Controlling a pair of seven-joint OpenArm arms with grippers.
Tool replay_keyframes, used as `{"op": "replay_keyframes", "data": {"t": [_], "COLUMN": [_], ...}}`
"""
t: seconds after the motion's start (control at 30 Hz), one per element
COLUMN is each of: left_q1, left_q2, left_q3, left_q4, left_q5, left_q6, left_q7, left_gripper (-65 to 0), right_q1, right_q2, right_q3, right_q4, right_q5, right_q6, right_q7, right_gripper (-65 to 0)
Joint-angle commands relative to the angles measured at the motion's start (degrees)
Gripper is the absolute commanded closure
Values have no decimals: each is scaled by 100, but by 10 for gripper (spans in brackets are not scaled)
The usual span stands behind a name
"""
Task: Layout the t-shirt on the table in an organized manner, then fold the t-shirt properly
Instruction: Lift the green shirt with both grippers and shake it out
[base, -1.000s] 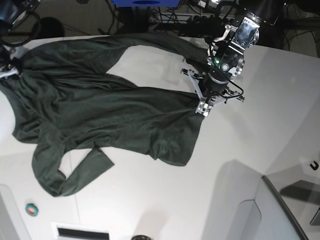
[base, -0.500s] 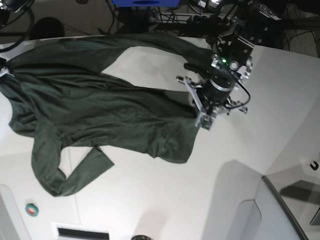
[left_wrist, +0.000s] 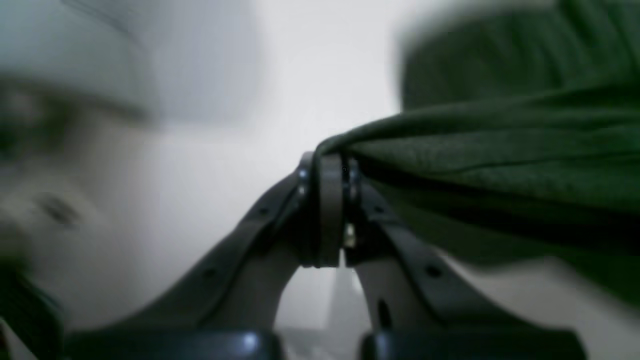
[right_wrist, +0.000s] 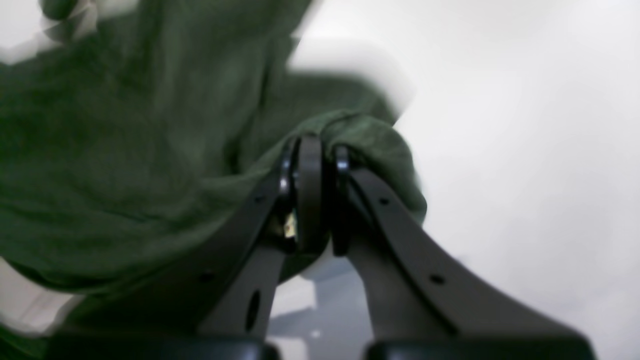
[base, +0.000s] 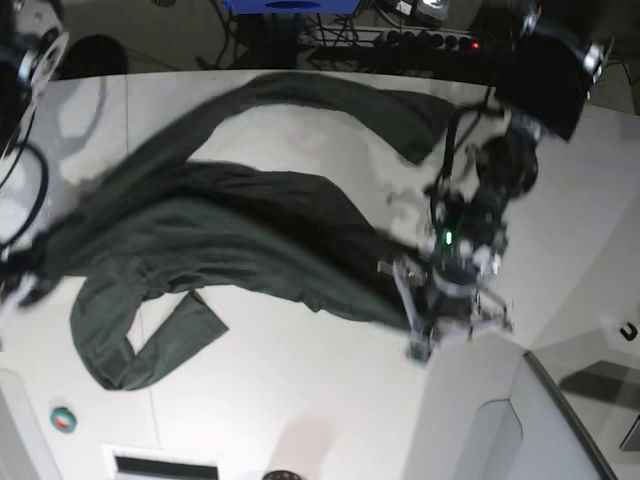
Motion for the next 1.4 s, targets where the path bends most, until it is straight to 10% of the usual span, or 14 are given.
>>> {"op": "replay_keyframes", "data": {"t": [0.0,0.2,0.4,0.9,1.37], "left_q1": [-498,-2326,-1755,1683,2755], "left_q2": [65,268,443,13,-198], "left_q3": [-64,-99,-899,-995,-1496], "left_q4": [99,126,530,-244,-578], "left_q5": [166,175,193,245,245], "left_q6": [85,76,76,94,103], "left_q7": [-158,352,62,-1424,-2136], "left_gripper": [0,0,0,0,0], "right_q1": [428,2055,1580,-1664,-2411], "right_q2": [236,658,728,-494,-705], "right_q3": [-99,-222,191,165,209], "right_q4": [290,1381,2084,352,132], "right_q5": [114,114,114,114,123], "right_q6": [22,22,22,22,22], "right_q7": [114,-1038,-1469,861,1107], "right_gripper": [-2,-2,-2,-2,-2]}}
